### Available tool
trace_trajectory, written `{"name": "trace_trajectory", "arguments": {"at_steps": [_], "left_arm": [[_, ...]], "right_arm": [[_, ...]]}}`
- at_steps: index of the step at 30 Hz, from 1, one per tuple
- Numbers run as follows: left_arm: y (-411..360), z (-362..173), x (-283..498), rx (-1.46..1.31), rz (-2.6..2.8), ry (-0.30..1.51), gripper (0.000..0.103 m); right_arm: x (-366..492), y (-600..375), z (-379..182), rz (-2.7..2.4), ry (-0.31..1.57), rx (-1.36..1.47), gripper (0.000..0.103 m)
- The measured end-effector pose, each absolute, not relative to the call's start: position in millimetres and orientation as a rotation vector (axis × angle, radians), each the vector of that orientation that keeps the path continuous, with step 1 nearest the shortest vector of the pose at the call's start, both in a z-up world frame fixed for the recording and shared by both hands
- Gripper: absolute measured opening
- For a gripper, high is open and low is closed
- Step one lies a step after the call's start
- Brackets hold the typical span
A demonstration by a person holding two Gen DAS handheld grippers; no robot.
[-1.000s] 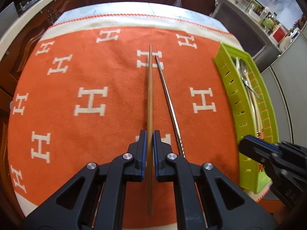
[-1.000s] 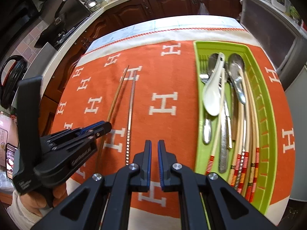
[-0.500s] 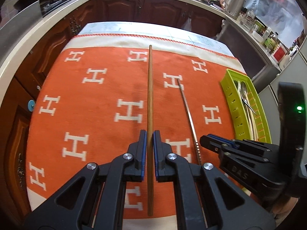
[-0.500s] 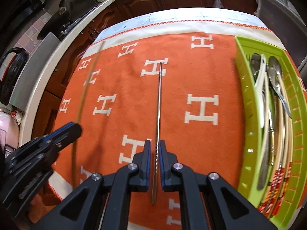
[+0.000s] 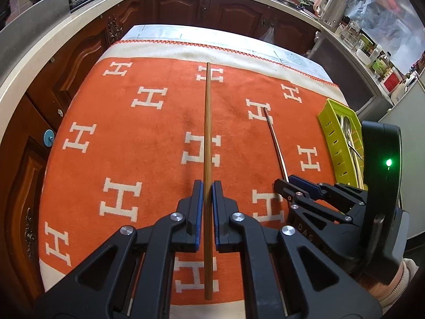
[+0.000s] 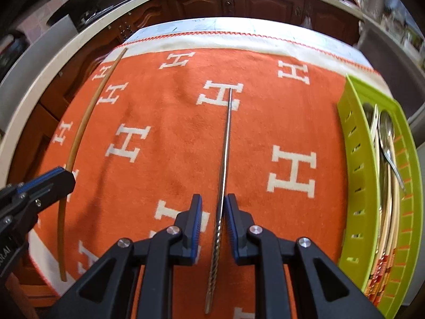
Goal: Organize utensils
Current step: 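Carry both chopsticks into the green tray and open both tools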
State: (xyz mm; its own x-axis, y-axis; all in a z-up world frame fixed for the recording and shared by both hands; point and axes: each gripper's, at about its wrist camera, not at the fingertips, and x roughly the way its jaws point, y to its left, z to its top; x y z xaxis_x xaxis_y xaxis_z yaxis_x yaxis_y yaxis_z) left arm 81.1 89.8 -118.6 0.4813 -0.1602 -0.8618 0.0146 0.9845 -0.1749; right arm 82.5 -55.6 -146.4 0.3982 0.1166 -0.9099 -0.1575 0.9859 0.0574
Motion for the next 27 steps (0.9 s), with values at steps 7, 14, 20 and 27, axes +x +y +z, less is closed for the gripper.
{"name": "trace_trajectory", "arguments": {"at_steps": [7,14,20,27], "left_arm": [[81.7,-122.9,82.3,-0.142,-0.13,1.073,0.004],[73.0,-118.2,79.1,-0.141,-0.147,1.074,0.004],[58.1,-107.1,76.8,-0.147,-0.187,1.081,0.004],[2.4,-84.4,76.8,-0.131,-0.308,1.086,0.004]], "right_arm": [[79.0,-63.8,-148.0,0.169,1.093,-0.02,0.006],[68.1,-84.2,-139.1,0.191,1.083,0.085,0.005],[48.3,-110.3,-106.3,0.205,1.016,0.167,0.005],[25.0,-165.9,-75.1,0.166,0.963,0.276,0.005]]}}
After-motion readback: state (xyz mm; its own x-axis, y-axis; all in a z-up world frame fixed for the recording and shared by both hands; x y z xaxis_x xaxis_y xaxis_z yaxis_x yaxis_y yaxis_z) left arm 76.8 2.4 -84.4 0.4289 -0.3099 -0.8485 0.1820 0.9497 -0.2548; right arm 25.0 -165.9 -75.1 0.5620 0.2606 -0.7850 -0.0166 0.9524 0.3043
